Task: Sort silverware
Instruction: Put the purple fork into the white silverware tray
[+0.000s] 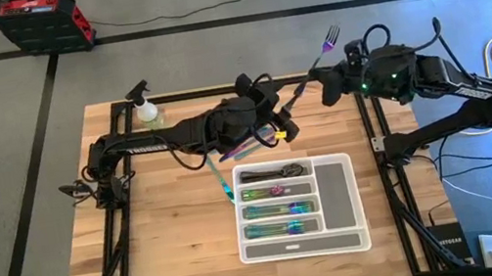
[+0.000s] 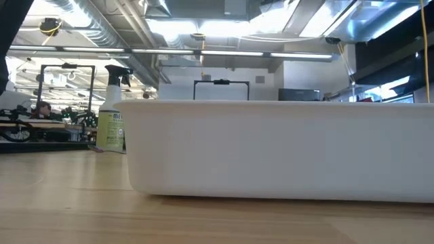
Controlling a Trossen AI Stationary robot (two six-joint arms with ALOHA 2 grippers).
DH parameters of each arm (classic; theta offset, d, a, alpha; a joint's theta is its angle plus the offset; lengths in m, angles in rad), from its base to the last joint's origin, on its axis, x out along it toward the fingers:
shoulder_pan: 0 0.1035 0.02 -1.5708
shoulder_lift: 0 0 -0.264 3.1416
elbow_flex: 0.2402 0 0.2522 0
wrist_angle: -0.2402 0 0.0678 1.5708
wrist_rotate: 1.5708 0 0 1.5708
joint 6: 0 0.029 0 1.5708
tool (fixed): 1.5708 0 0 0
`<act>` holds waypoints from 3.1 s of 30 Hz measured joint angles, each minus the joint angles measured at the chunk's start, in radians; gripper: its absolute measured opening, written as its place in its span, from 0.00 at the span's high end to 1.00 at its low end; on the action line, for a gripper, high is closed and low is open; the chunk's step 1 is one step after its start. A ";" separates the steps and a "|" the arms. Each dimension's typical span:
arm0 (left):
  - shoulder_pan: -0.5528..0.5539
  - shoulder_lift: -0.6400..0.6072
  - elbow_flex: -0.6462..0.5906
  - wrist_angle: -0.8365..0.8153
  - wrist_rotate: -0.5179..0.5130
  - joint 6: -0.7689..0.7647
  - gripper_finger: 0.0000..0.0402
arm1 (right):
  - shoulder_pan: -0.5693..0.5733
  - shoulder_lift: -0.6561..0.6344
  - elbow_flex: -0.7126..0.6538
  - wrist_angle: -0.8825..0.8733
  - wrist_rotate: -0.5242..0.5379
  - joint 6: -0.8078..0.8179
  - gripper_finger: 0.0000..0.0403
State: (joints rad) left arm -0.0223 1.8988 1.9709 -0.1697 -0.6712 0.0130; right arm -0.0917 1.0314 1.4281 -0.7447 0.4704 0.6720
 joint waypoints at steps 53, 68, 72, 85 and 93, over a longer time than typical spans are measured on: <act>0.044 0.050 0.000 0.074 -0.027 0.244 0.47 | 0.000 0.072 0.000 0.023 -0.098 -0.052 1.00; 0.045 0.050 0.000 -0.017 0.041 0.184 0.62 | 0.000 0.072 0.000 0.023 -0.144 -0.095 1.00; 0.045 0.050 0.000 -0.017 0.040 0.184 0.65 | 0.000 0.072 0.000 0.006 -0.150 -0.096 1.00; 0.045 0.050 0.000 -0.016 0.014 0.184 0.66 | 0.000 0.072 0.000 -0.003 -0.148 -0.101 1.00; 0.045 0.050 0.000 -0.015 0.014 0.179 0.70 | 0.000 0.072 0.000 -0.006 -0.141 -0.102 1.00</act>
State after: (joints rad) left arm 0.0223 1.9484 1.9709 -0.1844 -0.6575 0.1924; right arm -0.0917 1.1030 1.4281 -0.7509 0.3294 0.5705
